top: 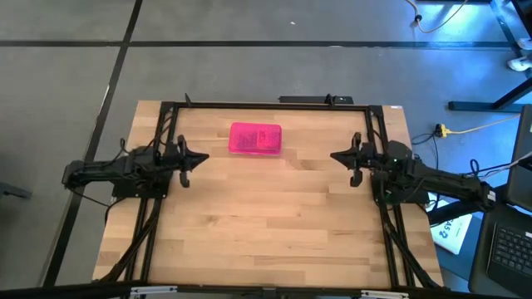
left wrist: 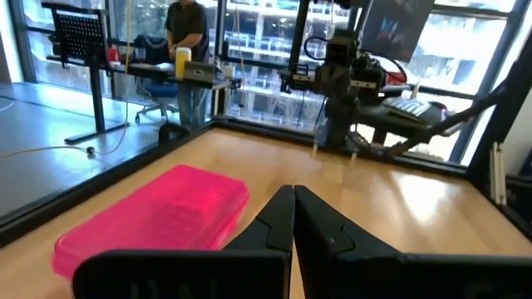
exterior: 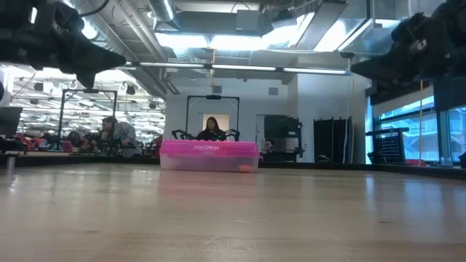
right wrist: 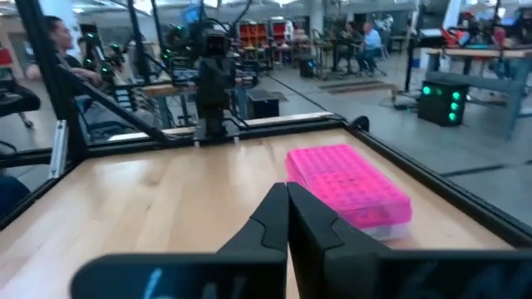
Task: Pack school essentials
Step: Return to Home Position
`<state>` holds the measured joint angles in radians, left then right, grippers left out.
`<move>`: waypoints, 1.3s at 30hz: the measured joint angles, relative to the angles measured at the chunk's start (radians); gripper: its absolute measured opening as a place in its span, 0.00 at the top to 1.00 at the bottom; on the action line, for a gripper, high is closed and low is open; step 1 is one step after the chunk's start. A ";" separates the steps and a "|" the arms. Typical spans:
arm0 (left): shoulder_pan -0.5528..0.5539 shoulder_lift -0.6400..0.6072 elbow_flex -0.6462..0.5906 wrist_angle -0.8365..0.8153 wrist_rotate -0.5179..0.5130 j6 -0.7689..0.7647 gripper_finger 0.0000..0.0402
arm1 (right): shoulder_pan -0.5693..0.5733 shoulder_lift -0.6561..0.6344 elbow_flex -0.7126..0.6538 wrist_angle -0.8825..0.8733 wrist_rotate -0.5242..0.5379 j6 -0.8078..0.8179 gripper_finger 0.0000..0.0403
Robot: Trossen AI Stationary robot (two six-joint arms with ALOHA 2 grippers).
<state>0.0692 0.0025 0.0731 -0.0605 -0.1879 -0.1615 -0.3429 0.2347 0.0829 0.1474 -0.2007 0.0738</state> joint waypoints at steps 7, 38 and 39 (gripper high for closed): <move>0.000 0.000 -0.062 0.094 -0.001 0.024 1.00 | -0.033 -0.024 -0.075 0.080 -0.054 0.002 1.00; 0.000 0.000 -0.065 0.110 -0.060 0.193 0.94 | -0.049 -0.023 -0.074 -0.070 -0.115 -0.165 0.96; 0.000 0.000 -0.065 0.110 -0.061 0.193 0.95 | -0.049 -0.023 -0.074 -0.070 -0.115 -0.164 0.96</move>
<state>0.0693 0.0025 0.0078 0.0494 -0.2484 0.0315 -0.3923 0.2115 0.0086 0.0776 -0.3159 -0.0904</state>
